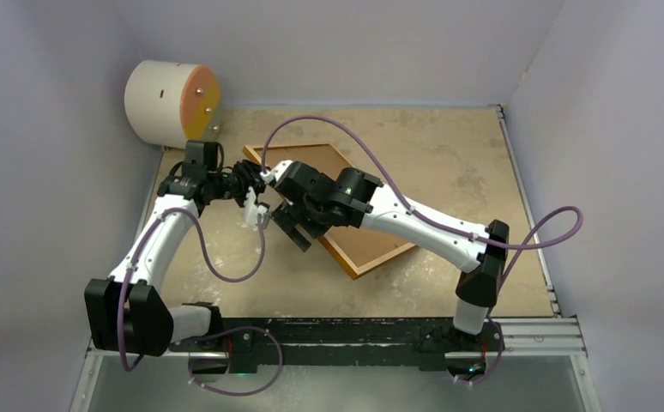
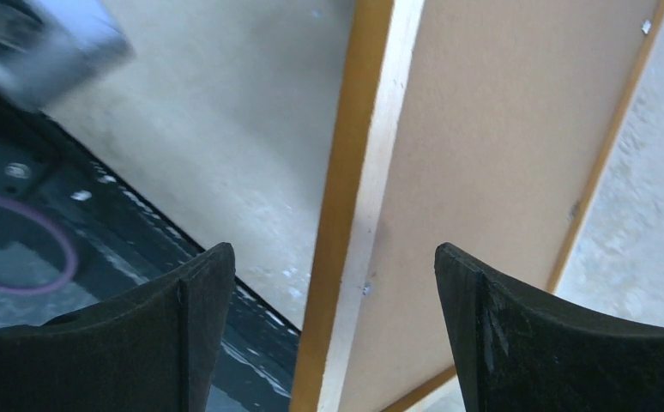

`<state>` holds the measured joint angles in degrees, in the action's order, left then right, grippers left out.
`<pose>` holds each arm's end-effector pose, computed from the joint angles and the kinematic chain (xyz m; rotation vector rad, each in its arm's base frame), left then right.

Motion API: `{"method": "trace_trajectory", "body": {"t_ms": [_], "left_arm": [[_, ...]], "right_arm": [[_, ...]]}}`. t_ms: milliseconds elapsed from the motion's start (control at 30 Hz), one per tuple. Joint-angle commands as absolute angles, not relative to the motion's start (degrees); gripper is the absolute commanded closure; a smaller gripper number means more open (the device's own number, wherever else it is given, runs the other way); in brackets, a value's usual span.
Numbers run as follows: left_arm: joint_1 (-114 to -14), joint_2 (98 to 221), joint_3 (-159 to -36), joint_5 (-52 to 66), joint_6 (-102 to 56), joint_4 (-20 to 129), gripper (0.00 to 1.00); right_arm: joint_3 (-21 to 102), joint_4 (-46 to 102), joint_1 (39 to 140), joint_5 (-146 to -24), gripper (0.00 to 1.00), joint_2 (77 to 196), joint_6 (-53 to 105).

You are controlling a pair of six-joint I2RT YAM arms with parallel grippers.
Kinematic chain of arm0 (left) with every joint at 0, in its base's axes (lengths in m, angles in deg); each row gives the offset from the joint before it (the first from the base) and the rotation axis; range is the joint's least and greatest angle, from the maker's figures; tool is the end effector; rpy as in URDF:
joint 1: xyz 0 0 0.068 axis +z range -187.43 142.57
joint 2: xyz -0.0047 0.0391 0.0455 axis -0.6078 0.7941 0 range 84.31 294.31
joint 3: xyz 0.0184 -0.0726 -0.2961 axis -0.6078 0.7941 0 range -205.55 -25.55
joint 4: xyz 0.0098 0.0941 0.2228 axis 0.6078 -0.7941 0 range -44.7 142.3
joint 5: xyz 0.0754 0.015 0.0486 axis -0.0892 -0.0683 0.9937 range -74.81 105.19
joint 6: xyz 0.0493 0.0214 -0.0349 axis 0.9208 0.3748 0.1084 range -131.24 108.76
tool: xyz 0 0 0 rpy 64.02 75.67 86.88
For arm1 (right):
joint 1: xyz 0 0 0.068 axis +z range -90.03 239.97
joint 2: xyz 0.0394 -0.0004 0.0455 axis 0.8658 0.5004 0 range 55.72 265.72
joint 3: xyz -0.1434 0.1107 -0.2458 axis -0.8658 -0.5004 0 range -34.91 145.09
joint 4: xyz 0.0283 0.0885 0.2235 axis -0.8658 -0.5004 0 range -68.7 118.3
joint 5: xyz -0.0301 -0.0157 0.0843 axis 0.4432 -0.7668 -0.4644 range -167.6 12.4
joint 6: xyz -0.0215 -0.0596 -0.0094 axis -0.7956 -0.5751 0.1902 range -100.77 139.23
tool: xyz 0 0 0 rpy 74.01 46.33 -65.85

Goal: Put the photo into the frame

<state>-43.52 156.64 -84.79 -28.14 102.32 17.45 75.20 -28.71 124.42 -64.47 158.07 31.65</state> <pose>0.2305 -0.0589 0.3229 1.9963 0.7862 0.1589 0.1730 0.3357 0.4011 -0.9711 2.2266 0.3415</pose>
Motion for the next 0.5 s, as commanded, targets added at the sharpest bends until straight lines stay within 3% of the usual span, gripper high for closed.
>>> {"method": "trace_trajectory", "body": {"t_ms": [0, 467], "left_arm": [[-43.6, 155.3, -88.6, -32.4, 99.6, 21.6, 0.91], [-43.6, 154.9, -88.9, -32.3, 95.8, 22.7, 0.92]], "right_arm": [[73.1, -32.6, 126.2, -55.4, 0.14, 156.3, 29.9], [70.0, -29.2, 128.8, -48.4, 0.35, 161.7, 29.5]]}}
